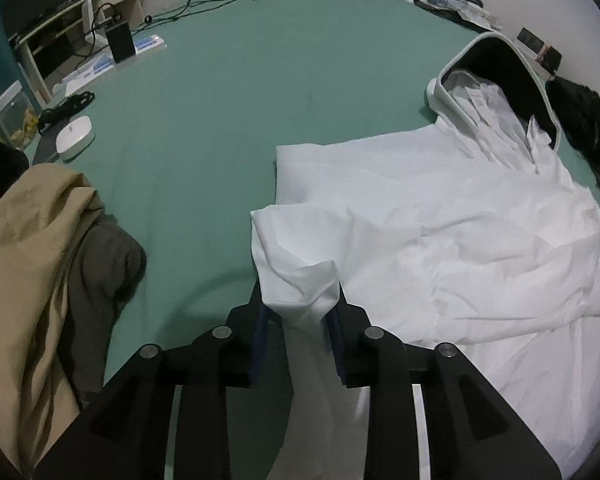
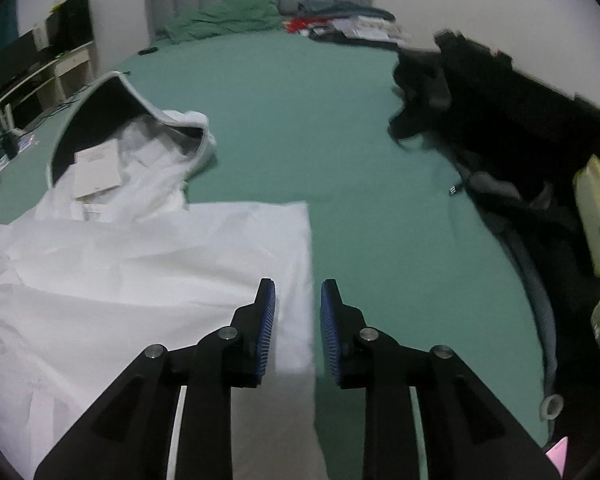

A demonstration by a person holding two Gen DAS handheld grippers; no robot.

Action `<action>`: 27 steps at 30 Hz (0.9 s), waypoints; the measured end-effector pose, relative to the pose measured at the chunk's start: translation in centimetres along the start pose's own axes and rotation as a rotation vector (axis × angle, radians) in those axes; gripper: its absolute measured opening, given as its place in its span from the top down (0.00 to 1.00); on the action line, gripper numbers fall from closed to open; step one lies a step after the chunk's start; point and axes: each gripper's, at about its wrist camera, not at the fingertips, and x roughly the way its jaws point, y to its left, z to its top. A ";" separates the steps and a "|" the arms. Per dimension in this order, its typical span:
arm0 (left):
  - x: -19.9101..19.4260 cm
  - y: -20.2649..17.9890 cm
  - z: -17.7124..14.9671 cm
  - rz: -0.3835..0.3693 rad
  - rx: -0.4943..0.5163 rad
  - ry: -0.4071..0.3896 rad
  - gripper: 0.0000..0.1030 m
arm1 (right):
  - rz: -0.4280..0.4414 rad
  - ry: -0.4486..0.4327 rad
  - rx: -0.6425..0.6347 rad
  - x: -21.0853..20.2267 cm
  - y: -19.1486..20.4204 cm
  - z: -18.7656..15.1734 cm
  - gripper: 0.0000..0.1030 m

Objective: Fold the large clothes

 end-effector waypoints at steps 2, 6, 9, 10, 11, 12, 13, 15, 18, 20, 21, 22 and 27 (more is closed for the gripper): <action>0.2 -0.2 -0.2 0.041 0.016 -0.008 0.53 | 0.004 -0.008 -0.027 -0.4 0.7 0.0 0.70; 0.8 1.6 -0.3 0.073 -0.097 0.010 0.21 | 0.052 0.056 -0.069 0.9 1.9 -0.8 0.53; 0.6 2.8 0.0 0.037 -0.133 0.046 0.21 | 0.061 0.093 -0.071 1.8 2.3 -1.5 0.51; -0.1 2.8 0.2 0.059 -0.131 0.018 0.21 | 0.057 0.089 -0.076 1.7 2.4 -1.5 0.50; -0.9 2.8 0.2 0.064 -0.132 -0.024 0.21 | 0.057 0.092 -0.078 1.7 2.4 -1.6 0.49; -1.9 2.6 0.3 0.071 -0.125 -0.069 0.21 | 0.058 0.094 -0.077 1.6 2.3 -1.5 0.49; -2.8 2.3 0.6 0.084 -0.107 -0.109 0.21 | 0.057 0.094 -0.072 1.6 2.2 -1.5 0.49; -4.3 1.6 0.9 0.091 -0.080 -0.174 0.21 | 0.050 0.093 -0.070 1.6 2.4 -1.6 0.49; -5.6 0.1 1.7 0.062 -0.021 -0.230 0.21 | 0.033 0.083 -0.077 1.1 2.8 -1.5 0.48; -5.8 -1.0 2.2 0.038 0.018 -0.256 0.21 | 0.032 0.057 -0.084 0.5 3.0 -1.4 0.47; -5.7 -1.6 2.3 0.015 0.034 -0.264 0.21 | 0.034 0.045 -0.092 0.2 3.1 -1.2 0.47; -5.6 -2.2 2.6 0.000 0.042 -0.264 0.21 | 0.038 0.029 -0.105 -0.1 3.2 -1.0 0.46; -4.2 -2.5 3.5 -0.002 0.051 -0.251 0.21 | 0.039 -0.020 -0.175 -1.2 4.1 0.7 0.43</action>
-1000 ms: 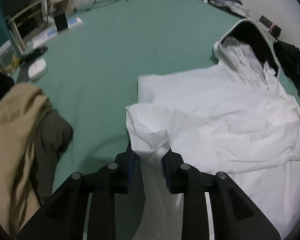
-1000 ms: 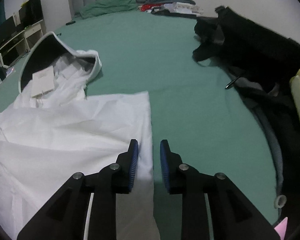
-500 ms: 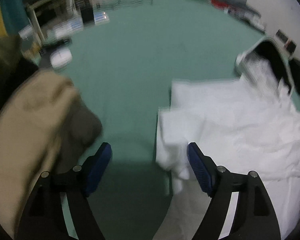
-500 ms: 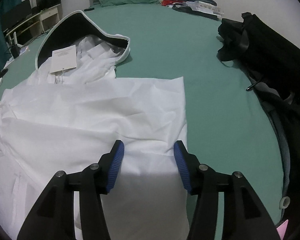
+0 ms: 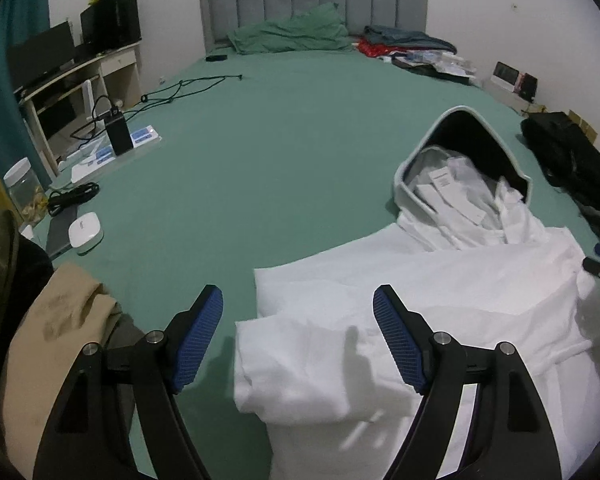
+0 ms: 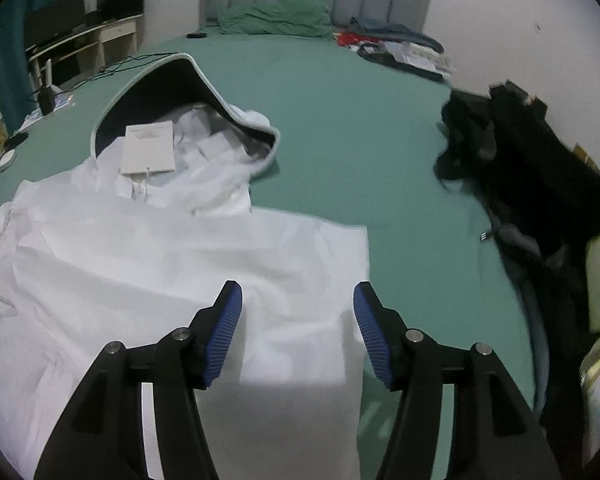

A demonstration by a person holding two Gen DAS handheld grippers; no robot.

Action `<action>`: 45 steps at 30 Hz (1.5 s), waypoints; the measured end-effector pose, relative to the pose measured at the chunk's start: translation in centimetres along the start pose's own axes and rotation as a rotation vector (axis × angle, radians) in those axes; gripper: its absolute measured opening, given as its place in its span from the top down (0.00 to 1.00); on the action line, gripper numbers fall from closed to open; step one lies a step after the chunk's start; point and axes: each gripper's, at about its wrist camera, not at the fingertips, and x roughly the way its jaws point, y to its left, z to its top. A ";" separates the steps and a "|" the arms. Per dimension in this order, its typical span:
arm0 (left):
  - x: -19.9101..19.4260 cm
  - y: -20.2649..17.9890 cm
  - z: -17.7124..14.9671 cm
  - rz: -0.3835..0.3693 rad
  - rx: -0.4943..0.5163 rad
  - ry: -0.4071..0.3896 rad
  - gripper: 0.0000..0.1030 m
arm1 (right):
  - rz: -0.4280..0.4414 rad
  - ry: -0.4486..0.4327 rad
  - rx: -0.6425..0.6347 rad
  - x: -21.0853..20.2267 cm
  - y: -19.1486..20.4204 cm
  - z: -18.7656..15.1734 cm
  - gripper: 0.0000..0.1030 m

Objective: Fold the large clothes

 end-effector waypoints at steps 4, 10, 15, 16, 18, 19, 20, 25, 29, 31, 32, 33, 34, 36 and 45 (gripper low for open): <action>0.9 1.1 1.2 -0.006 0.022 -0.001 0.21 | 0.020 -0.002 -0.036 0.8 1.0 3.1 0.43; 2.4 4.6 2.5 0.000 -0.055 -0.003 0.21 | 0.118 -0.068 -0.064 2.2 4.2 10.7 0.43; 3.3 7.2 2.5 0.018 -0.111 0.012 0.21 | 0.102 -0.094 -0.083 5.0 6.5 18.4 0.42; 3.4 7.6 2.7 0.027 -0.105 0.013 0.21 | 0.101 -0.095 -0.092 5.6 6.9 19.6 0.40; 3.4 8.3 3.1 0.043 -0.104 -0.004 0.21 | 0.089 -0.094 -0.109 7.2 7.5 21.9 0.31; 3.3 8.9 3.4 0.055 -0.107 -0.012 0.21 | 0.083 -0.087 -0.112 8.1 7.7 22.7 0.27; 3.3 9.4 3.5 0.063 -0.113 -0.017 0.21 | 0.084 -0.067 -0.110 9.2 7.9 23.6 0.26; 4.3 12.0 3.4 0.134 -0.199 0.014 0.21 | 0.158 0.091 -0.109 13.6 8.6 24.2 0.25; 4.6 12.6 3.2 0.136 -0.228 0.030 0.21 | 0.228 0.209 -0.195 15.0 9.8 21.7 0.25; 4.6 12.5 3.1 0.138 -0.219 0.028 0.21 | 0.252 0.268 -0.243 15.6 10.2 20.0 0.25; 4.6 12.5 3.0 0.138 -0.217 0.028 0.21 | 0.261 0.292 -0.263 15.9 10.3 19.3 0.25; 4.7 12.5 2.9 0.137 -0.215 0.030 0.21 | 0.272 0.314 -0.285 16.2 10.5 18.7 0.24; 4.8 12.4 2.8 0.135 -0.211 0.032 0.21 | 0.289 0.337 -0.313 16.5 10.7 18.1 0.21; 5.1 12.2 2.5 0.135 -0.204 0.041 0.21 | 0.325 0.336 -0.386 16.6 11.3 17.5 0.10; 5.9 11.8 2.2 0.109 -0.179 0.057 0.21 | 0.609 0.441 -0.617 18.4 12.0 17.5 0.00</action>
